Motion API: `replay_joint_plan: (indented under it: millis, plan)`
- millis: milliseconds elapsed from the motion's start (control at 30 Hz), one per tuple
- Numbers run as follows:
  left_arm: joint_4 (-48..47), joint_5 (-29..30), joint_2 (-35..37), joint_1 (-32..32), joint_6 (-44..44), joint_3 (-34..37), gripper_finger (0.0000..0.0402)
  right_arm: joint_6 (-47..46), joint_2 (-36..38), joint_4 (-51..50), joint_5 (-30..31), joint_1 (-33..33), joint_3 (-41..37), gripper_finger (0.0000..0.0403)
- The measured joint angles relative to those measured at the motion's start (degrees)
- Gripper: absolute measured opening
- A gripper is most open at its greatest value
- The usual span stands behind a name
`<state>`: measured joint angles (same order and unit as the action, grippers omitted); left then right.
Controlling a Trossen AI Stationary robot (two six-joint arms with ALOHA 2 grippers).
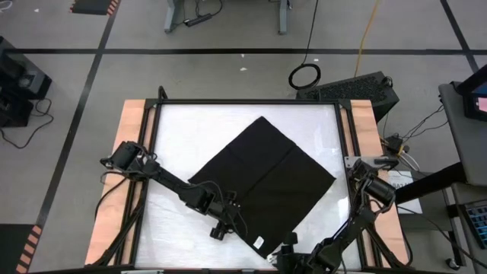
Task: Roll napkin
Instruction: Roll the black napkin
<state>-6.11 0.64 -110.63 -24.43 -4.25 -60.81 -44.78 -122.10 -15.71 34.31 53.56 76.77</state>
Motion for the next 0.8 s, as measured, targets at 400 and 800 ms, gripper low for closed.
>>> replay_joint_plan:
  millis: [400, 800]
  plan:
    - [1.30, -0.02, -0.19, 0.42, 1.70, 0.17, 0.0278, -2.49, -0.28, -6.59, -3.52, -1.23, 0.42, 0.0123]
    - [1.53, 1.29, -0.21, 0.47, 1.72, 0.19, 0.0278, 6.77, 4.24, -19.65, -4.79, -2.65, 4.03, 0.0002]
